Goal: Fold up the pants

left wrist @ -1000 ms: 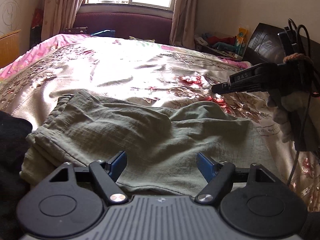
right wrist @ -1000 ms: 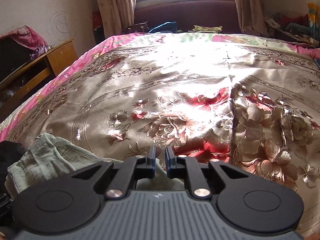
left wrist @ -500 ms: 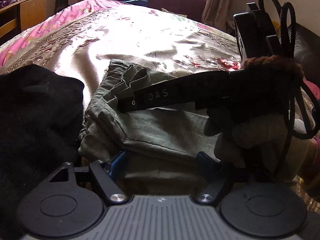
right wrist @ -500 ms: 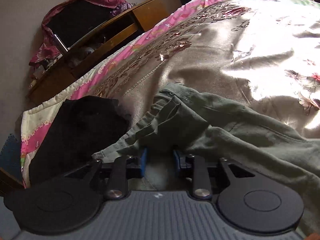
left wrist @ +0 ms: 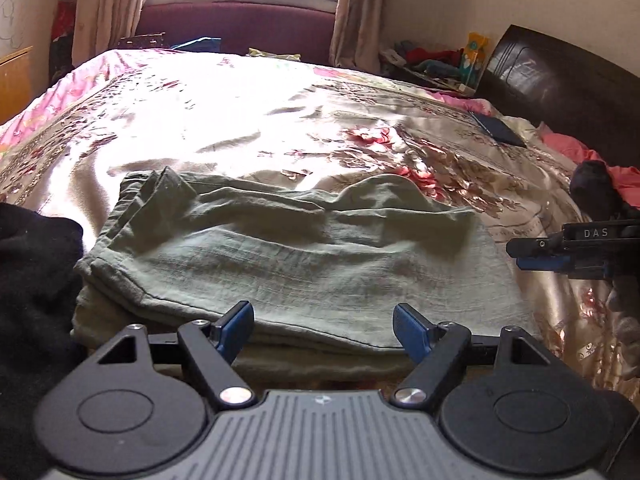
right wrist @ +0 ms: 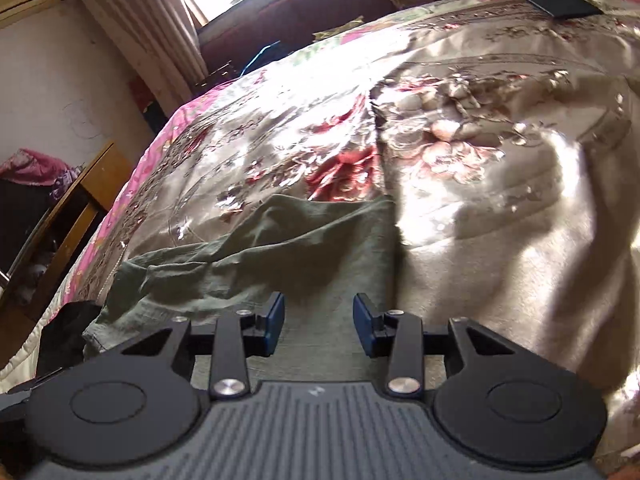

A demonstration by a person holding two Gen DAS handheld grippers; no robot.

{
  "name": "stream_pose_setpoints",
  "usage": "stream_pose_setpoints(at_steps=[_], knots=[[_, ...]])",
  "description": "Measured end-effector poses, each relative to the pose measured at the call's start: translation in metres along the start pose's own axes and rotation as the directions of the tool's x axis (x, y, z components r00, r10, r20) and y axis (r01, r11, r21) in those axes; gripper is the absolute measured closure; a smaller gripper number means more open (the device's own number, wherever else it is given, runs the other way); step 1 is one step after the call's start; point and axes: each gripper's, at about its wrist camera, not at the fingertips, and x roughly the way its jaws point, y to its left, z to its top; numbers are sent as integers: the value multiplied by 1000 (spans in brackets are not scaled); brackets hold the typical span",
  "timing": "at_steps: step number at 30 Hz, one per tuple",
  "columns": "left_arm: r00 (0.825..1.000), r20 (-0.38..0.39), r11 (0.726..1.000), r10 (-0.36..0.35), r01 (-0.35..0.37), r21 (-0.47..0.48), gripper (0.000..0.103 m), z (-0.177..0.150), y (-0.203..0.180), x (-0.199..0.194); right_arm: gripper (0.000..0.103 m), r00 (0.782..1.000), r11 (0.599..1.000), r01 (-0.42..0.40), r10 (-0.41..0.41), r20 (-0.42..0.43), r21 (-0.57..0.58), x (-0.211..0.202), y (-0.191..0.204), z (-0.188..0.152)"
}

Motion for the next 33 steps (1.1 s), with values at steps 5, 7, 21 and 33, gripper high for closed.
stream_pose_setpoints(at_steps=[5, 7, 21, 33], knots=[[1000, -28, 994, -11, 14, 106, 14, 3, -30, 18, 63, 995, 982, -96, 99, -13, 160, 18, -46, -11], [999, -39, 990, -5, 10, 143, 14, 4, -39, 24, 63, 987, 967, -153, 161, -19, 202, 32, -52, -13], [991, -124, 962, -44, 76, 261, 14, 0, -82, 64, 101, 987, 958, -154, 162, -15, 244, 39, -72, -3], [985, -105, 931, -138, 165, 326, 14, -9, -121, 63, 84, 998, 955, -54, 39, 58, 290, -27, -116, -3]])
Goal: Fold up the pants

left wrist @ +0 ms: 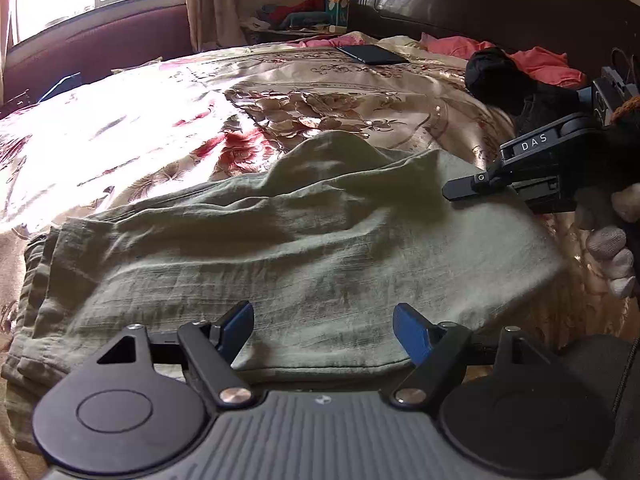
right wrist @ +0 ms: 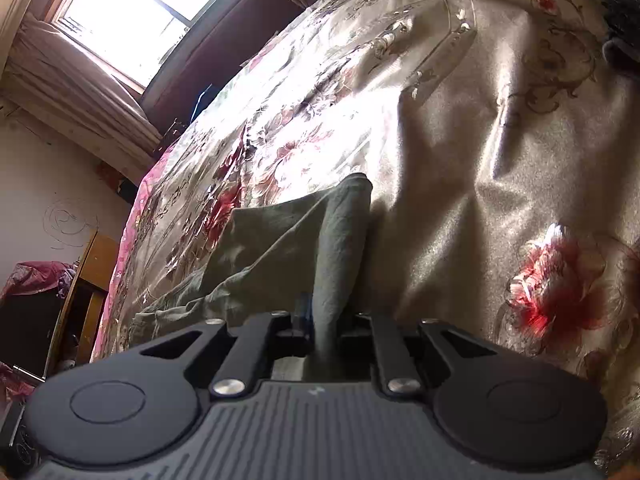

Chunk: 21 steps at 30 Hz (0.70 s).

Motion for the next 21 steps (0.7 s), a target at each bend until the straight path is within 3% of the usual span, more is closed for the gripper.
stream_pose_setpoints(at_steps=[3, 5, 7, 10, 12, 15, 17, 21], knots=[[999, -39, 999, 36, -35, 27, 14, -7, 4, 9, 71, 999, 999, -33, 33, 14, 31, 12, 0, 6], [998, -43, 998, 47, -45, 51, 13, -15, 1, 9, 70, 999, 998, -32, 31, 32, 45, 20, 0, 15], [998, -43, 996, 55, -52, 70, 12, -18, -5, 7, 71, 999, 1000, 2, -3, 40, 23, 30, 0, 25], [997, -46, 997, 57, -55, 50, 12, -15, -4, 3, 91, 992, 995, 102, -101, 73, -13, 39, 2, 33], [999, -8, 998, 53, -52, 27, 12, -9, -1, -6, 91, 992, 994, 107, -109, 65, 33, 41, -3, 37], [995, 75, 997, 62, -65, 31, 12, 2, 4, -18, 82, 994, 997, 78, -80, 70, 27, 32, 0, 34], [993, 84, 996, 88, -90, 17, 11, 9, 11, -17, 75, 995, 998, 60, -62, 74, 19, 20, -2, 28], [990, -52, 990, 135, -137, -39, 10, -5, 28, 13, 72, 995, 998, 25, -31, 99, 62, 6, -16, 15]])
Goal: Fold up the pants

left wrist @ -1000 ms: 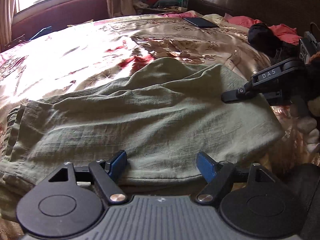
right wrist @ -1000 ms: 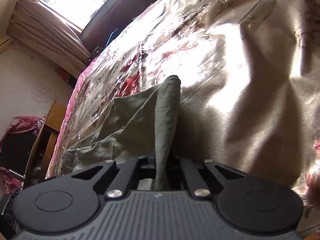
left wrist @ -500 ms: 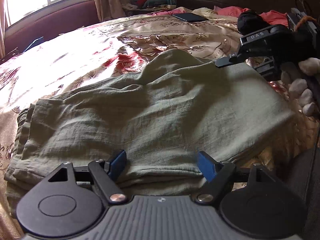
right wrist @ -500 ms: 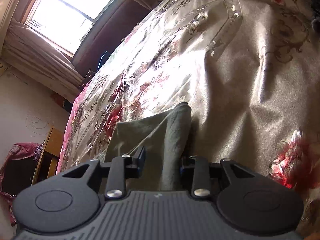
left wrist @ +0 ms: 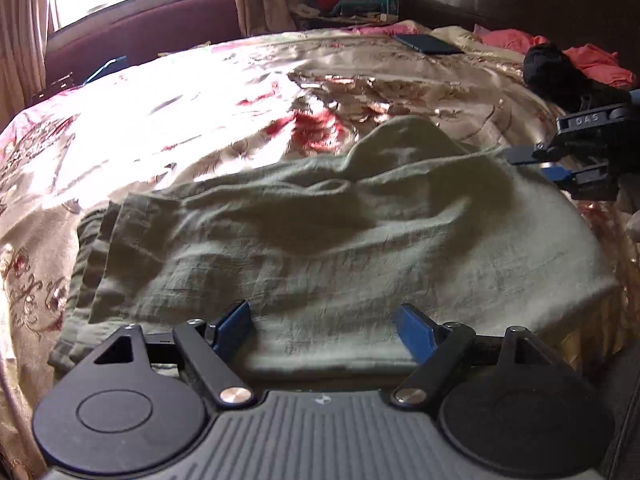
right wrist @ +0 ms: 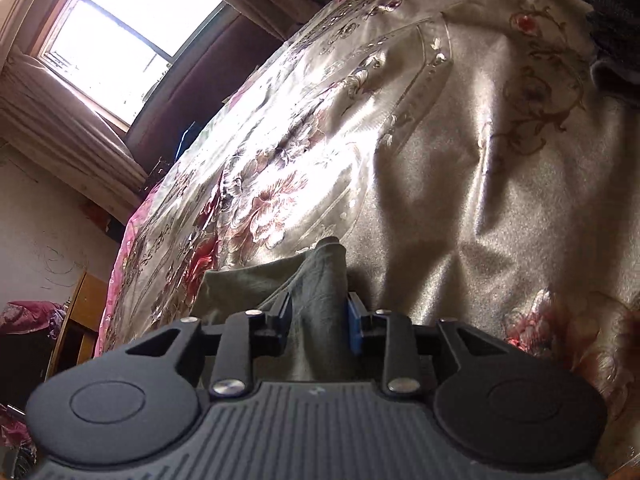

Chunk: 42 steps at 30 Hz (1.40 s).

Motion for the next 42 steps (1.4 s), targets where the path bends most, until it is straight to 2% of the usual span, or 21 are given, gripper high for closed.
stream_pose_setpoints(at_steps=[4, 8, 10, 13, 15, 16, 17, 20, 23, 24, 27, 30, 31, 32, 34, 36, 38, 42], knots=[[998, 56, 999, -17, 14, 49, 10, -9, -11, -16, 70, 1000, 1000, 13, -13, -7, -3, 8, 0, 1], [981, 103, 986, -163, 159, 48, 10, -6, -36, -42, 73, 999, 1000, 24, -24, -38, -12, 24, 7, 14], [958, 128, 963, -257, 242, 121, 10, 0, -65, -52, 80, 998, 1000, 25, -26, -63, -11, 26, 8, 20], [935, 116, 922, -336, 301, 243, 10, 9, -108, -51, 89, 992, 999, 34, -34, -122, -5, 25, 6, 28], [925, 107, 896, -365, 318, 309, 10, 14, -130, -48, 89, 989, 1000, 13, -10, -147, 19, 23, 3, 33], [924, 98, 888, -371, 322, 328, 10, 16, -139, -46, 85, 988, 1000, -5, 7, -155, 10, 21, 3, 36], [923, 86, 882, -376, 328, 338, 10, 17, -146, -44, 85, 987, 1000, -12, 12, -163, -2, 20, 3, 38], [927, 53, 878, -372, 332, 346, 10, 23, -169, -38, 78, 979, 999, -40, 35, -200, -19, 24, 1, 39], [953, 32, 895, -301, 271, 355, 10, 24, -194, -26, 78, 973, 999, -51, 48, -225, -6, 27, -3, 39], [963, 2, 904, -268, 251, 347, 10, 23, -202, -19, 77, 972, 998, -58, 56, -226, -4, 27, -4, 39], [982, -41, 910, -186, 188, 369, 10, 18, -216, -8, 75, 968, 997, -74, 66, -242, -25, 24, -4, 39], [991, -22, 903, -134, 131, 408, 23, 13, -222, -7, 75, 966, 995, -84, 69, -248, -51, 20, -3, 36], [993, -18, 905, -115, 112, 411, 35, 13, -221, -7, 75, 967, 995, -85, 67, -245, -61, 18, -3, 35], [995, -14, 905, -103, 99, 414, 42, 13, -220, -8, 78, 968, 994, -87, 69, -240, -65, 16, -3, 34], [993, -18, 913, -114, 112, 393, 45, 16, -213, -9, 83, 969, 993, -98, 82, -231, -60, 14, -5, 33], [993, -18, 919, -120, 117, 376, 52, 18, -210, -11, 87, 972, 994, -93, 77, -221, -61, 13, -5, 32], [989, -6, 924, -145, 138, 356, 74, 19, -204, -16, 95, 975, 995, -82, 67, -213, -62, 11, -3, 32], [980, 41, 944, -194, 175, 280, 78, 28, -182, -29, 97, 980, 994, -88, 75, -187, -61, 2, 4, 35]])
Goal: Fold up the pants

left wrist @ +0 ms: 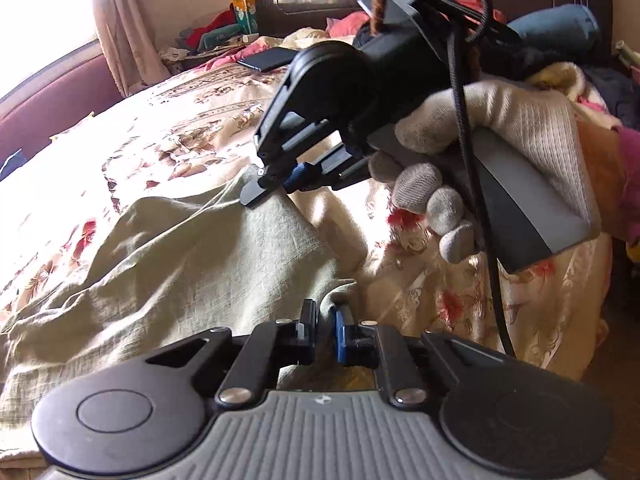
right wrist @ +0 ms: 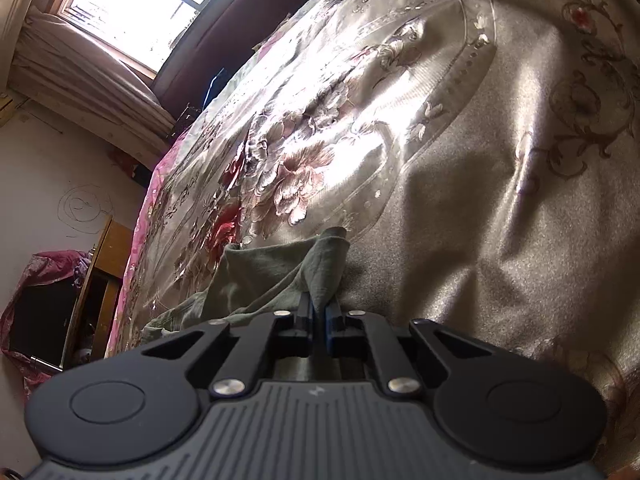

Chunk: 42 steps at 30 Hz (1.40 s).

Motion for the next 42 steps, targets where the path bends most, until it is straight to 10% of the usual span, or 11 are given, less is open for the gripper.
stream_pose_setpoints(at_steps=[10, 18, 30, 42], knots=[[980, 181, 954, -84, 131, -270, 80, -12, 82, -68, 98, 1000, 999, -7, 8, 27, -51, -4, 69, 15], [957, 283, 865, 54, 97, -493, 80, -65, 179, -126, 98, 999, 979, 6, -15, -47, -202, 57, 178, 6], [952, 228, 698, 203, 23, -716, 81, -158, 265, -148, 98, 972, 923, 12, -102, -214, -386, 191, 284, -69], [946, 174, 639, 273, -43, -768, 76, -181, 277, -159, 84, 964, 899, 38, -148, -222, -435, 229, 303, -100]])
